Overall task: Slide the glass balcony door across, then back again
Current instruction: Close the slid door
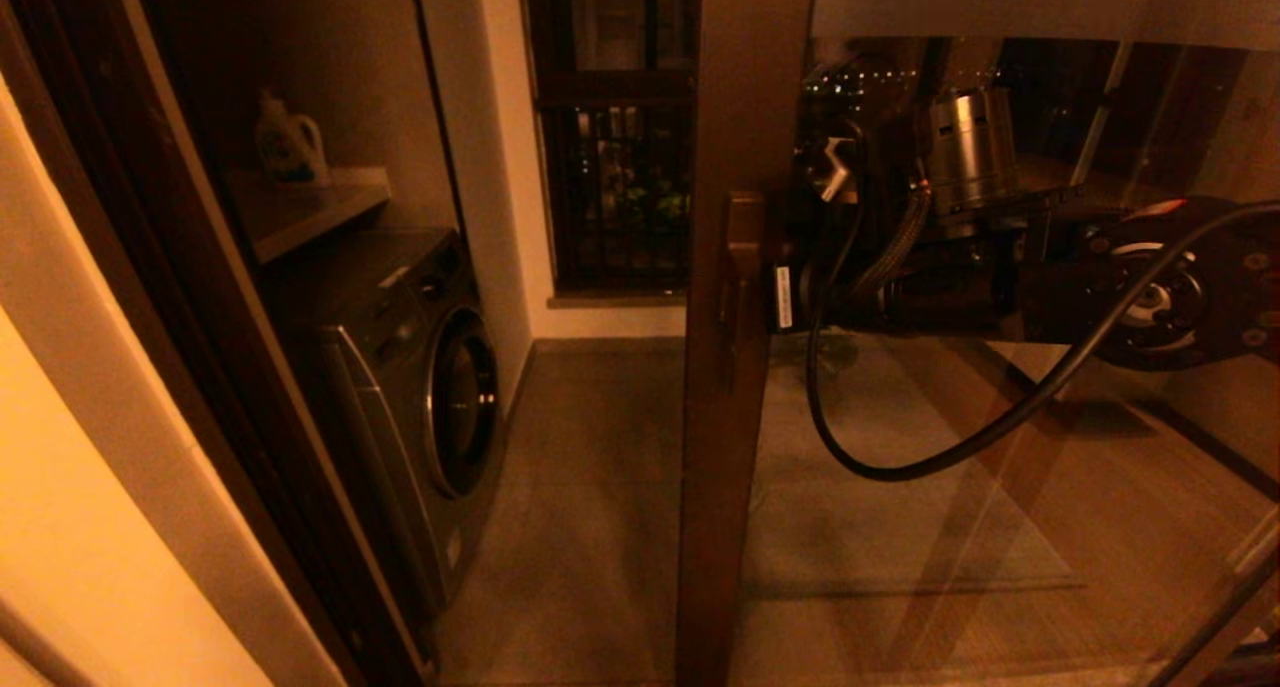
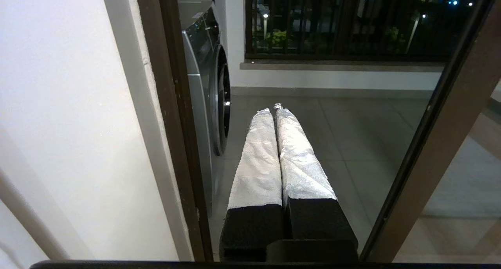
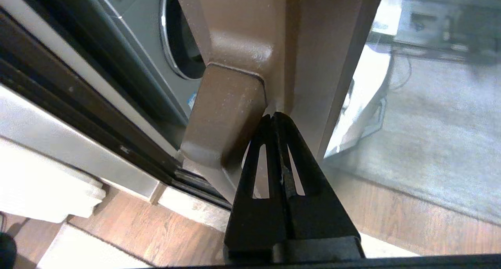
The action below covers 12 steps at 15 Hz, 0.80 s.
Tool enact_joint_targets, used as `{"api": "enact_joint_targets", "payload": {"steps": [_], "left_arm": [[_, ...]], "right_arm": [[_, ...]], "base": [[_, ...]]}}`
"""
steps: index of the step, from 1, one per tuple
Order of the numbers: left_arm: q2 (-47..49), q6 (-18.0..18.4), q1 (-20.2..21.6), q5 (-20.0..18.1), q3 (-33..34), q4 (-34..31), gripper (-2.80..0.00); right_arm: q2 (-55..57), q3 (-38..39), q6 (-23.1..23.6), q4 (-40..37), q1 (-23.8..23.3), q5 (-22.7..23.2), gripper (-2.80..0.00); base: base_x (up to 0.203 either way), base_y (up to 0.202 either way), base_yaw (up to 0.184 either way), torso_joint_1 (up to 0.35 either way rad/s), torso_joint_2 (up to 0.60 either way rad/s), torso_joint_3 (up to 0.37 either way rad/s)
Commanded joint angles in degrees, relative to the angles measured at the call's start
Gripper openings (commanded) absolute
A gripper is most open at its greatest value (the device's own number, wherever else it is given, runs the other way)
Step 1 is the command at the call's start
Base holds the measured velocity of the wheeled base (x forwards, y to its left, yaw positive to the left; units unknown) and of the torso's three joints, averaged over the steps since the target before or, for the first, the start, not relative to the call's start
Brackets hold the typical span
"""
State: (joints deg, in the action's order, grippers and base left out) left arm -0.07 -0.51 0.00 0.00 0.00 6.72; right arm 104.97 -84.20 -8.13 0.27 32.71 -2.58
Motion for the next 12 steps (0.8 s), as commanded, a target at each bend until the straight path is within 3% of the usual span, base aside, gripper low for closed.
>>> {"api": "enact_joint_targets", "payload": {"steps": [1, 12], "left_arm": [[0.1, 0.0, 0.0, 0.0, 2.3, 0.1, -2.8], [0.1, 0.0, 0.0, 0.0, 2.3, 0.1, -2.8]], "right_arm": [[0.8, -0.8, -0.2, 0.0, 0.8, -0.1, -2.8], [4.9, -5.0, -1.1, 0.0, 4.8, -0.1, -2.8]], "base": [[0.0, 0.0, 0.0, 0.0, 0.0, 0.0], [0.0, 0.0, 0.0, 0.0, 0.0, 0.0]]}}
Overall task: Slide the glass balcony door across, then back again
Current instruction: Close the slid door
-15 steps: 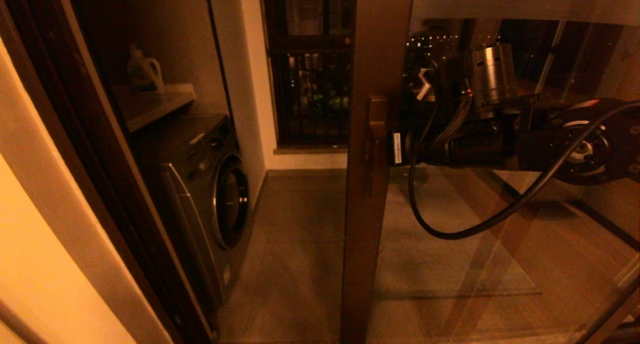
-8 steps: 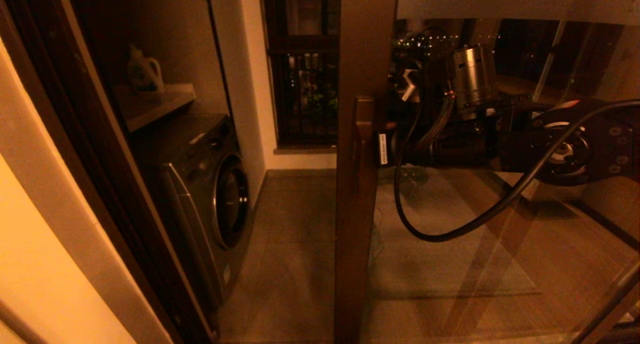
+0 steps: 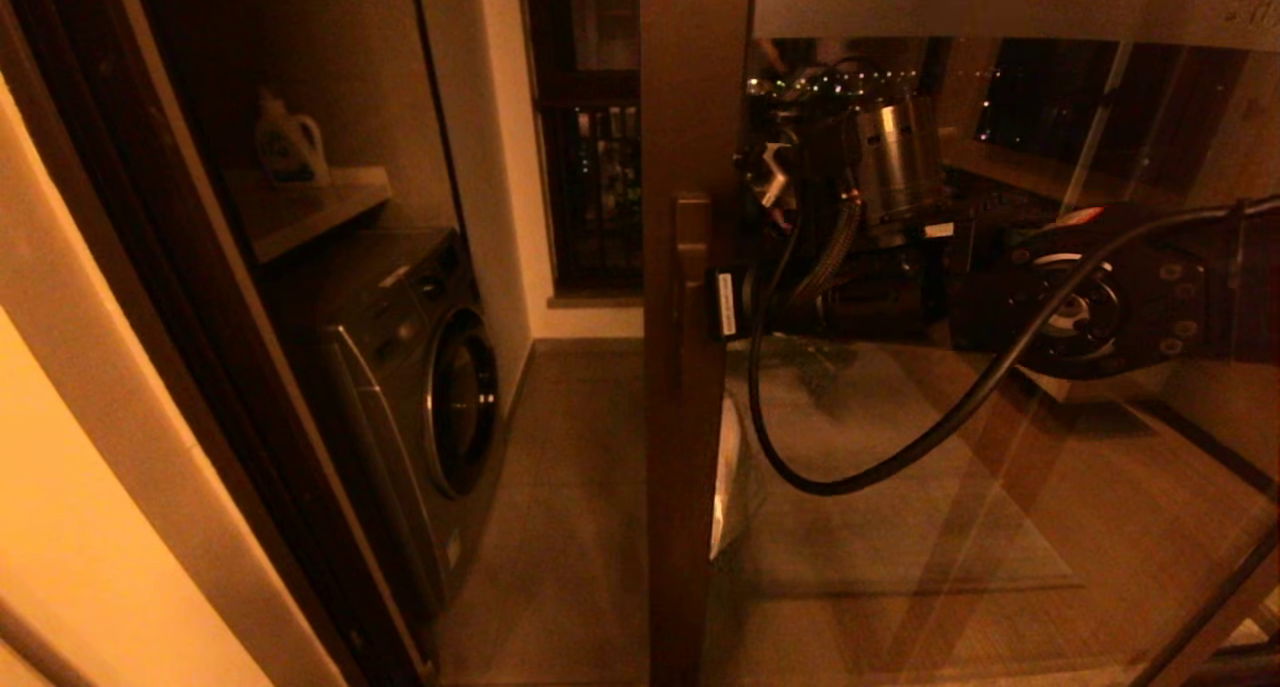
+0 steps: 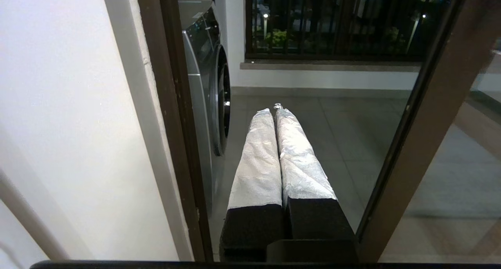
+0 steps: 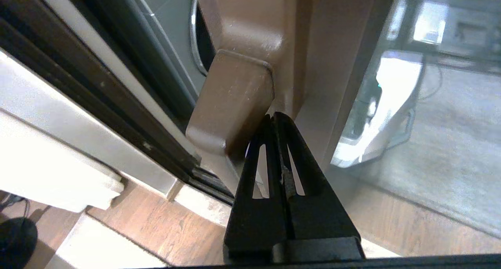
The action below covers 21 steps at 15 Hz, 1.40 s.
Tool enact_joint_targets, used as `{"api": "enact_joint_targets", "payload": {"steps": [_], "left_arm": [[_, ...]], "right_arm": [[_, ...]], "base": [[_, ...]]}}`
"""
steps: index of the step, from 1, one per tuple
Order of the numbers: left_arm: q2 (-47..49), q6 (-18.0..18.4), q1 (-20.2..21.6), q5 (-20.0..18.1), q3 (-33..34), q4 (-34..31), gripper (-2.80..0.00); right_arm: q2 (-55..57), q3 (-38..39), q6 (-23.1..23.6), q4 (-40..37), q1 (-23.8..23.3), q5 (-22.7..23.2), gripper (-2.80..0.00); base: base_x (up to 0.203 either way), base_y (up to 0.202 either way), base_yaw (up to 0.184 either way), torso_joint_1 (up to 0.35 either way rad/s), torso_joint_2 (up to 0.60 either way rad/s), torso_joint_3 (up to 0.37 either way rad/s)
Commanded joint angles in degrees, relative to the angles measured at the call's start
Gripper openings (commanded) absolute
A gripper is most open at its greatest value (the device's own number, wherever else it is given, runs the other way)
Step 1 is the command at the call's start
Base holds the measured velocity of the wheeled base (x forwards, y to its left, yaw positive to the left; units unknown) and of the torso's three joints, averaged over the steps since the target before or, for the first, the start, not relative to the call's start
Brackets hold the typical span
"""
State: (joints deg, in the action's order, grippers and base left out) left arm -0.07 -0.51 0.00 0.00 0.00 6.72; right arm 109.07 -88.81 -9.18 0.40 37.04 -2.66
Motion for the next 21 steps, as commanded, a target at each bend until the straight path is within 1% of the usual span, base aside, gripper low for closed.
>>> {"api": "enact_joint_targets", "payload": {"steps": [1, 2, 4, 5, 10, 15, 21], "left_arm": [[0.1, 0.0, 0.0, 0.0, 2.3, 0.1, -2.8], [0.1, 0.0, 0.0, 0.0, 2.3, 0.1, -2.8], [0.1, 0.0, 0.0, 0.0, 2.3, 0.1, -2.8], [0.1, 0.0, 0.0, 0.0, 2.3, 0.1, -2.8], [0.1, 0.0, 0.0, 0.0, 2.3, 0.1, -2.8], [0.1, 0.0, 0.0, 0.0, 2.3, 0.1, -2.8], [0.1, 0.0, 0.0, 0.0, 2.3, 0.1, -2.8]], "right_arm": [[1.4, -0.9, -0.1, -0.1, 0.8, -0.1, -2.8], [1.7, -1.5, -0.1, -0.1, 1.0, -0.9, -2.8], [3.6, -3.3, -0.1, -0.1, 2.2, -4.2, -2.8], [4.5, -4.0, -0.2, -0.1, 2.8, -4.9, -2.8], [6.8, -7.3, -1.0, -0.2, 4.7, -5.2, -2.8], [7.3, -7.9, -1.0, -0.2, 5.4, -5.2, -2.8], [9.1, -10.0, -1.7, -0.2, 7.4, -5.2, -2.8]], "base": [[0.0, 0.0, 0.0, 0.0, 0.0, 0.0], [0.0, 0.0, 0.0, 0.0, 0.0, 0.0], [0.0, 0.0, 0.0, 0.0, 0.0, 0.0], [0.0, 0.0, 0.0, 0.0, 0.0, 0.0], [0.0, 0.0, 0.0, 0.0, 0.0, 0.0], [0.0, 0.0, 0.0, 0.0, 0.0, 0.0], [0.0, 0.0, 0.0, 0.0, 0.0, 0.0]]}}
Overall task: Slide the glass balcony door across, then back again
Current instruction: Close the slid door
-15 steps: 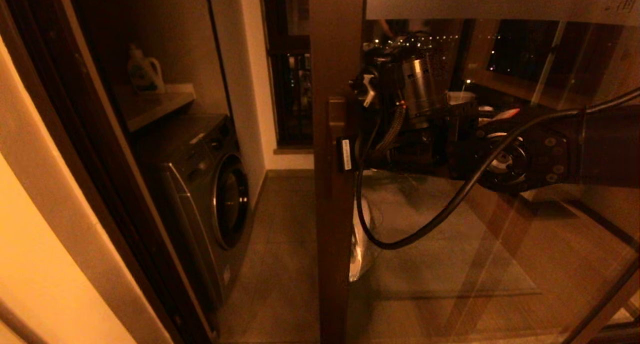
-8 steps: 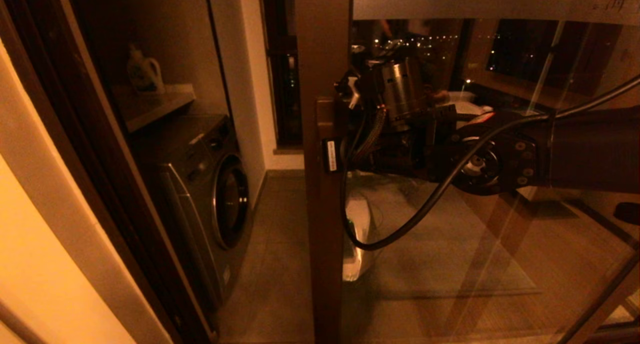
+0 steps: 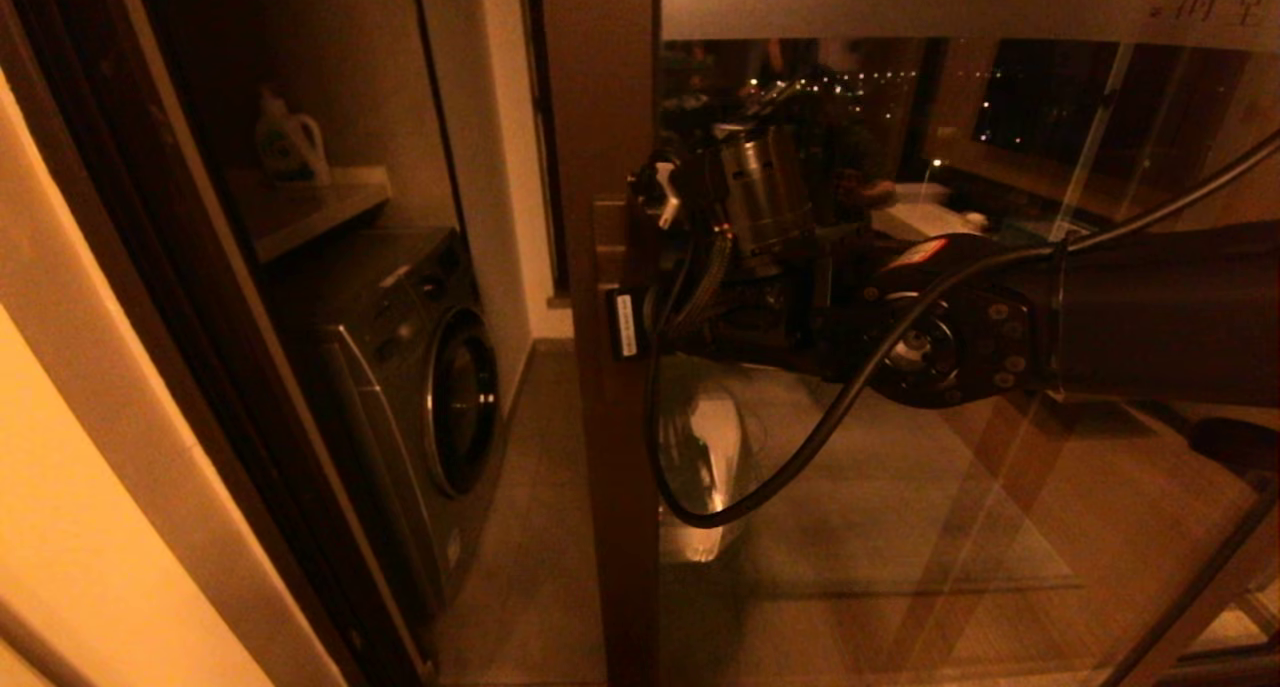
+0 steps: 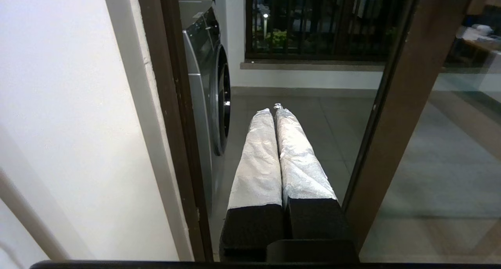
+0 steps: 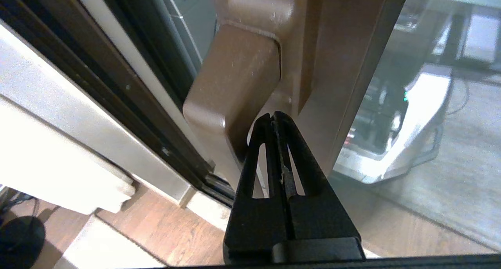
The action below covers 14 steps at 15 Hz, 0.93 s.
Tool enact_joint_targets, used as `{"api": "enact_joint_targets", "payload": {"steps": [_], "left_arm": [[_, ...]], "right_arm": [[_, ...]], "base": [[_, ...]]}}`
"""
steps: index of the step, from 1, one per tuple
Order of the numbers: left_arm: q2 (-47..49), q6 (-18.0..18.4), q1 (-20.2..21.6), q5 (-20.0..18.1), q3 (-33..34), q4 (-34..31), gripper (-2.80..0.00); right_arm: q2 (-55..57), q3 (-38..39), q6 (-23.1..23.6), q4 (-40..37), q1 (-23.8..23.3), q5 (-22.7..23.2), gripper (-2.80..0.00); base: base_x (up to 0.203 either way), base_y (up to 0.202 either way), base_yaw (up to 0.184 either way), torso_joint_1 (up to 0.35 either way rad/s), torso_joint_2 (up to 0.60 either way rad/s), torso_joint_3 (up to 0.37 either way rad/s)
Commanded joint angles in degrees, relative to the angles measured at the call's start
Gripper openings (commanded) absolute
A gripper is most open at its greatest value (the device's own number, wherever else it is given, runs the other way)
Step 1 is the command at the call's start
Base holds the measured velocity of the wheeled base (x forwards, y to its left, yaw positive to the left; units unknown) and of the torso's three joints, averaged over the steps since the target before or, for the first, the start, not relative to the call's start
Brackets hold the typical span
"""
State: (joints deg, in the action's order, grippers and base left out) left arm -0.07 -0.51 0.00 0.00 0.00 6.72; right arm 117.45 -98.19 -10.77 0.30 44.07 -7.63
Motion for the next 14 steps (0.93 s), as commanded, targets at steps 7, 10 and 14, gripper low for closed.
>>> {"api": "enact_joint_targets", "payload": {"steps": [7, 10, 14], "left_arm": [[0.1, 0.0, 0.0, 0.0, 2.3, 0.1, -2.8], [0.1, 0.0, 0.0, 0.0, 2.3, 0.1, -2.8], [0.1, 0.0, 0.0, 0.0, 2.3, 0.1, -2.8]], "right_arm": [[2.3, -2.4, -0.5, -0.1, 2.2, -0.3, -2.8], [2.7, -3.0, -0.6, -0.1, 2.2, -0.2, -2.8], [5.0, -5.6, -0.8, -0.1, 3.3, -0.3, -2.8]], "base": [[0.0, 0.0, 0.0, 0.0, 0.0, 0.0], [0.0, 0.0, 0.0, 0.0, 0.0, 0.0], [0.0, 0.0, 0.0, 0.0, 0.0, 0.0]]}}
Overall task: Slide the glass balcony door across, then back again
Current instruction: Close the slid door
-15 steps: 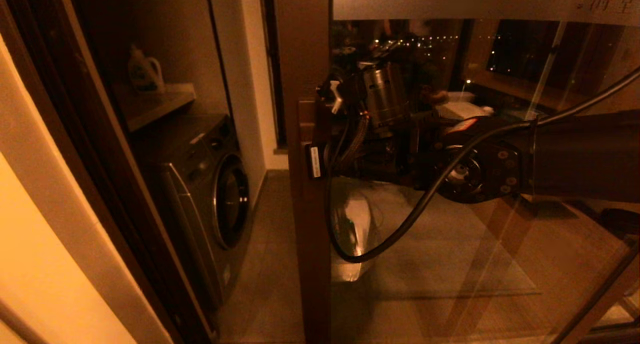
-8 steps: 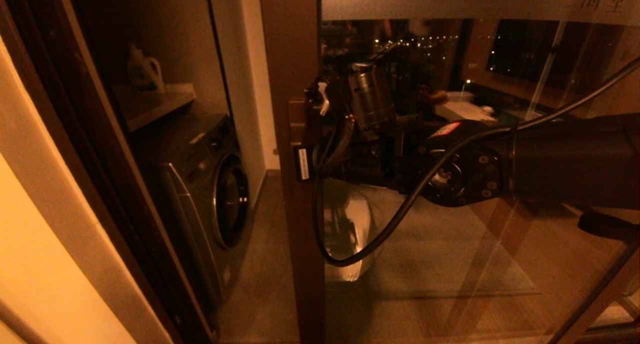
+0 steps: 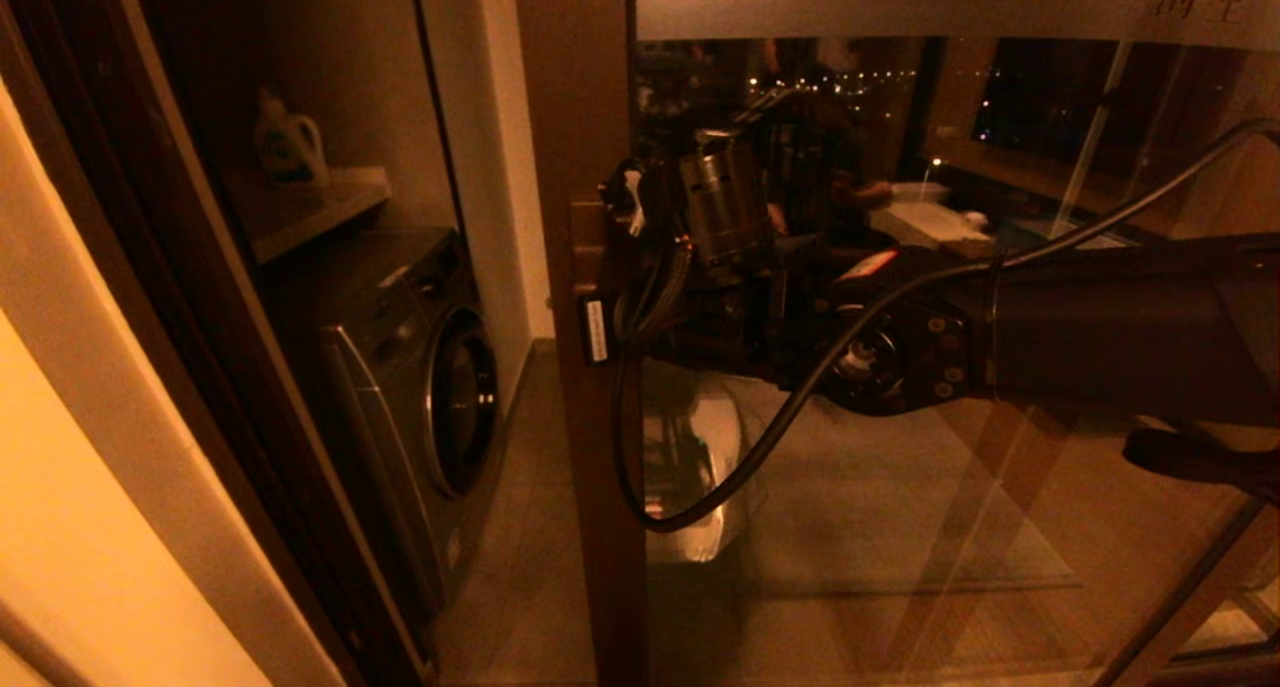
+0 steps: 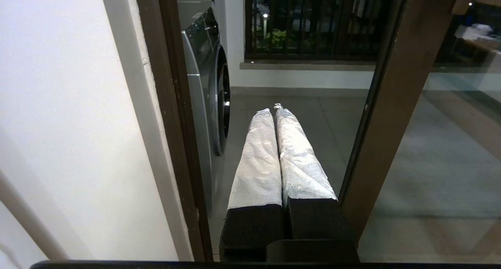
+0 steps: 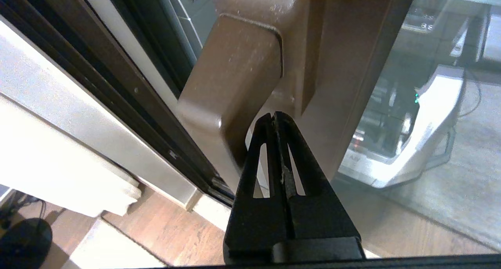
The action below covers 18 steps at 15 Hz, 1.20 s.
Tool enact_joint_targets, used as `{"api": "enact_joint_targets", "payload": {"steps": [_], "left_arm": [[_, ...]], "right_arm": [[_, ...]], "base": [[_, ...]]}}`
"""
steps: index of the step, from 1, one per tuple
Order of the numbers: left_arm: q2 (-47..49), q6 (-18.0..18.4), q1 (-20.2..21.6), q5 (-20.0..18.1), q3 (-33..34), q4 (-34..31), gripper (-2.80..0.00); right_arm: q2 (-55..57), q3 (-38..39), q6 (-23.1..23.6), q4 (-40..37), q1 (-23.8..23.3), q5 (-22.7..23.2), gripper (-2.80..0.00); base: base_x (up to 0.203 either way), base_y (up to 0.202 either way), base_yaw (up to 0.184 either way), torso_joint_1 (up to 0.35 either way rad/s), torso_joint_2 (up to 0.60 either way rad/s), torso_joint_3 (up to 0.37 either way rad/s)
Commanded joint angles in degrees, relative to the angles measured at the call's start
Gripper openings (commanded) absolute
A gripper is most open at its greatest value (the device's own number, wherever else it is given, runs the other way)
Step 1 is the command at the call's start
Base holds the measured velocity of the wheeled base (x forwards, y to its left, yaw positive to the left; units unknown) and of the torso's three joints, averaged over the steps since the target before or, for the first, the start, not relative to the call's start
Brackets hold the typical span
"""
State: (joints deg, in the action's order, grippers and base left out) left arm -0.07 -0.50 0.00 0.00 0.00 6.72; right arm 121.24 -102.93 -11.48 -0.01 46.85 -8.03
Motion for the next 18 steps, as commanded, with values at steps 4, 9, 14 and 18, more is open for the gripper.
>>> {"api": "enact_joint_targets", "payload": {"steps": [4, 9, 14, 18], "left_arm": [[0.1, 0.0, 0.0, 0.0, 2.3, 0.1, -2.8], [0.1, 0.0, 0.0, 0.0, 2.3, 0.1, -2.8], [0.1, 0.0, 0.0, 0.0, 2.3, 0.1, -2.8], [0.1, 0.0, 0.0, 0.0, 2.3, 0.1, -2.8]], "right_arm": [[3.3, -3.7, -0.2, 0.0, 1.7, -0.3, -2.8], [4.7, -5.6, -0.3, -0.1, 2.9, -1.1, -2.8], [1.8, -3.9, -0.7, -0.9, 3.0, -4.1, -2.8], [-6.4, 5.2, -1.3, -1.1, 2.8, -4.5, -2.8]], "base": [[0.0, 0.0, 0.0, 0.0, 0.0, 0.0], [0.0, 0.0, 0.0, 0.0, 0.0, 0.0], [0.0, 0.0, 0.0, 0.0, 0.0, 0.0], [0.0, 0.0, 0.0, 0.0, 0.0, 0.0]]}}
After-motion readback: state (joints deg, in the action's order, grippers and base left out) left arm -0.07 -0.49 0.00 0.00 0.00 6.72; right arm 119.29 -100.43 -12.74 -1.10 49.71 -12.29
